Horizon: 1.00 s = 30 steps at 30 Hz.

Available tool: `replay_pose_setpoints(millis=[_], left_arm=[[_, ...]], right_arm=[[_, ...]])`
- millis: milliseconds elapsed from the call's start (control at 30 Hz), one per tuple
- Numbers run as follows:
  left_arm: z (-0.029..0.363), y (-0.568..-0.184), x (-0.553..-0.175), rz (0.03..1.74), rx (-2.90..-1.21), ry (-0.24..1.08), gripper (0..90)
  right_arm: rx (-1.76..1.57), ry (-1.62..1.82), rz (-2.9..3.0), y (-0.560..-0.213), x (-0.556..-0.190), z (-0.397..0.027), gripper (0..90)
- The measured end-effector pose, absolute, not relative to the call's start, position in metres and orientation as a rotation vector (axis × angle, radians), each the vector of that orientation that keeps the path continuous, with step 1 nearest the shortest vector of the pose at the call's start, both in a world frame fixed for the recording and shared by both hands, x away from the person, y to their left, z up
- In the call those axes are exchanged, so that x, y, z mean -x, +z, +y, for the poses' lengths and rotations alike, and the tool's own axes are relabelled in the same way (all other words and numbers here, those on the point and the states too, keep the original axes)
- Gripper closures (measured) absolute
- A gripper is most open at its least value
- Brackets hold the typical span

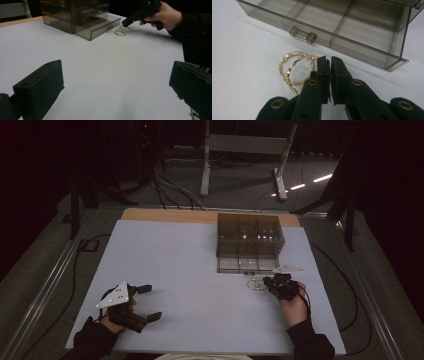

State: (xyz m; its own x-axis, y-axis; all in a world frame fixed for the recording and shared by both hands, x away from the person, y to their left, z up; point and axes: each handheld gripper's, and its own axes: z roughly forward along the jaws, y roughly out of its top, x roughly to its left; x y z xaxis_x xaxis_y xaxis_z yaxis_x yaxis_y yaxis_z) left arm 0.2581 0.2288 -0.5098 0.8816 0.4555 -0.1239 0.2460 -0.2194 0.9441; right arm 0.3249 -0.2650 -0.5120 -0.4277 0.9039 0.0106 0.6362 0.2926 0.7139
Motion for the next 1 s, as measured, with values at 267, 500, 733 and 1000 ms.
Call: replay_pose_setpoints(millis=[267, 500, 733, 1000], left_arm=[[0.228, -0.510, -0.258, 0.529, -1.810, 0.208, 0.4], [0.229, -0.509, -0.258, 0.531, -1.807, 0.211, 0.4], [0.228, -0.509, -0.257, 0.524, -1.813, 0.211, 0.4], [0.228, -0.509, -0.258, 0.523, -1.813, 0.209, 0.4]], right_arm=[[-1.353, 0.933, 2.183, -0.504, -0.322, -0.260, 86.8], [-1.329, 0.946, 2.197, -0.496, -0.321, -0.254, 86.8], [-1.302, 0.964, 2.199, -0.486, -0.322, -0.248, 86.8], [-1.268, 0.977, 2.193, -0.474, -0.328, -0.243, 86.7]])
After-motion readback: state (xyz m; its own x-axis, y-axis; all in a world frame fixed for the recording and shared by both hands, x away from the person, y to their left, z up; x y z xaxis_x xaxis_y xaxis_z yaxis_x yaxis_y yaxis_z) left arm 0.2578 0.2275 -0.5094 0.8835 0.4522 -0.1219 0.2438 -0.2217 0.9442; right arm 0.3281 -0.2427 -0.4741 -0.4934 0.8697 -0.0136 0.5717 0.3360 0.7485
